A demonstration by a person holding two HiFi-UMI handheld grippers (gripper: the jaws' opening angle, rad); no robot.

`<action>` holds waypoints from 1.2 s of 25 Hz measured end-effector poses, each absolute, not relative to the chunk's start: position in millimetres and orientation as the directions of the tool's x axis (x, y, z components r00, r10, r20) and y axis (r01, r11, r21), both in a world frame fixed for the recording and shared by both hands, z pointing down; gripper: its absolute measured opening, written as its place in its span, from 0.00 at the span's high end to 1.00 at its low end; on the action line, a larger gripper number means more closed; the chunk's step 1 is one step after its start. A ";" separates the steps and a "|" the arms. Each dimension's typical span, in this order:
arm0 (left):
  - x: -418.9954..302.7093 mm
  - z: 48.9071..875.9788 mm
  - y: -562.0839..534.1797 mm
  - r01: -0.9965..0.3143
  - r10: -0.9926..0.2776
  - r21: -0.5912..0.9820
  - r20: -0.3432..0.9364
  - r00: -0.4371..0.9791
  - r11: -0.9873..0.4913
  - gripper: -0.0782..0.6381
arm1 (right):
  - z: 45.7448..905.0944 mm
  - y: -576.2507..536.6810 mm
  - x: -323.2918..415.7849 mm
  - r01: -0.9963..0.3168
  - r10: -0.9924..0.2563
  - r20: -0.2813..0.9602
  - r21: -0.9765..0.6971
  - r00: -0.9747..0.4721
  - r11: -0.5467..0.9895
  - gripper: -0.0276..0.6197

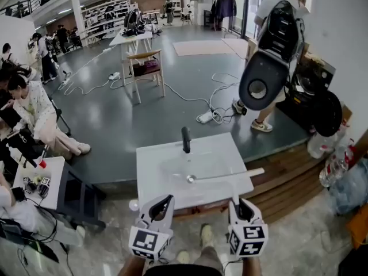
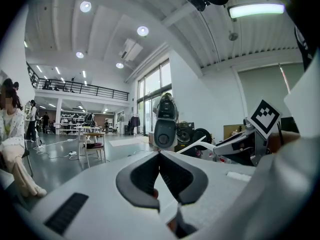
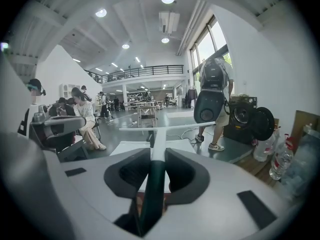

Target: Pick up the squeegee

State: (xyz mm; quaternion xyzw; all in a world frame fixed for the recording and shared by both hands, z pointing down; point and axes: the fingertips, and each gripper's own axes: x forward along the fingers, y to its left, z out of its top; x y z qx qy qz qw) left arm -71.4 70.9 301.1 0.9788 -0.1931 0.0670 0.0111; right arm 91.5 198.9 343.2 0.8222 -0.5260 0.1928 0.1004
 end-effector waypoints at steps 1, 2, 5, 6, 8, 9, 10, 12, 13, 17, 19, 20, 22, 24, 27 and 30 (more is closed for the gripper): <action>-71.1 298.1 69.7 -0.380 -0.378 -0.008 0.122 0.917 -0.925 0.89 | 342.2 198.2 91.2 -0.904 -0.827 0.422 -0.039 0.371 -0.426 0.82; -70.9 295.7 68.9 -0.382 -0.380 -0.010 0.115 0.918 -0.924 0.89 | 341.0 197.6 91.0 -0.905 -0.828 0.422 -0.040 0.370 -0.424 0.82; -70.0 293.8 68.0 -0.384 -0.383 -0.009 0.111 0.917 -0.923 0.89 | 338.1 196.4 92.1 -0.906 -0.829 0.421 -0.039 0.367 -0.422 0.82; -69.2 294.8 68.1 -0.385 -0.383 -0.007 0.112 0.917 -0.923 0.89 | 338.3 196.2 93.0 -0.906 -0.829 0.422 -0.037 0.367 -0.421 0.82; -66.7 296.1 68.5 -0.388 -0.386 -0.004 0.117 0.915 -0.922 0.89 | 340.2 196.3 95.5 -0.907 -0.828 0.424 -0.035 0.367 -0.419 0.82; -65.6 297.1 68.4 -0.388 -0.386 -0.004 0.119 0.915 -0.922 0.89 | 341.4 196.1 96.5 -0.907 -0.827 0.425 -0.034 0.367 -0.419 0.82; -65.0 298.2 67.9 -0.388 -0.385 -0.003 0.120 0.915 -0.922 0.89 | 342.4 195.5 96.9 -0.907 -0.827 0.427 -0.034 0.366 -0.419 0.82; -65.2 300.4 66.2 -0.387 -0.384 0.000 0.123 0.915 -0.922 0.89 | 343.5 193.5 96.4 -0.907 -0.827 0.428 -0.034 0.365 -0.419 0.82; -65.5 301.9 65.7 -0.387 -0.383 0.003 0.128 0.915 -0.922 0.89 | 343.7 192.5 96.1 -0.908 -0.827 0.428 -0.035 0.365 -0.418 0.82; -63.1 306.4 67.0 -0.390 -0.383 0.017 0.150 0.911 -0.921 0.89 | 343.6 192.2 99.3 -0.910 -0.830 0.427 -0.037 0.360 -0.414 0.82; -61.6 307.1 67.8 -0.391 -0.384 0.019 0.157 0.910 -0.920 0.89 | 343.5 192.7 100.7 -0.911 -0.830 0.428 -0.037 0.358 -0.411 0.82; -60.0 305.4 67.5 -0.391 -0.385 0.013 0.146 0.911 -0.920 0.89 | 343.3 193.0 101.7 -0.911 -0.830 0.428 -0.037 0.357 -0.411 0.82; -56.2 303.1 67.8 -0.391 -0.387 0.006 0.131 0.913 -0.920 0.89 | 342.9 193.6 104.2 -0.912 -0.832 0.425 -0.037 0.356 -0.409 0.82; -54.1 303.6 68.8 -0.391 -0.386 0.007 0.131 0.913 -0.921 0.89 | 343.4 194.2 105.6 -0.912 -0.832 0.426 -0.037 0.355 -0.408 0.82; -53.8 304.2 69.2 -0.388 -0.384 0.007 0.132 0.914 -0.922 0.89 | 343.5 195.5 106.8 -0.910 -0.828 0.430 -0.035 0.359 -0.413 0.82; -56.1 305.8 69.6 -0.390 -0.383 0.017 0.155 0.911 -0.921 0.89 | 342.0 196.7 107.8 -0.906 -0.825 0.432 -0.038 0.366 -0.421 0.82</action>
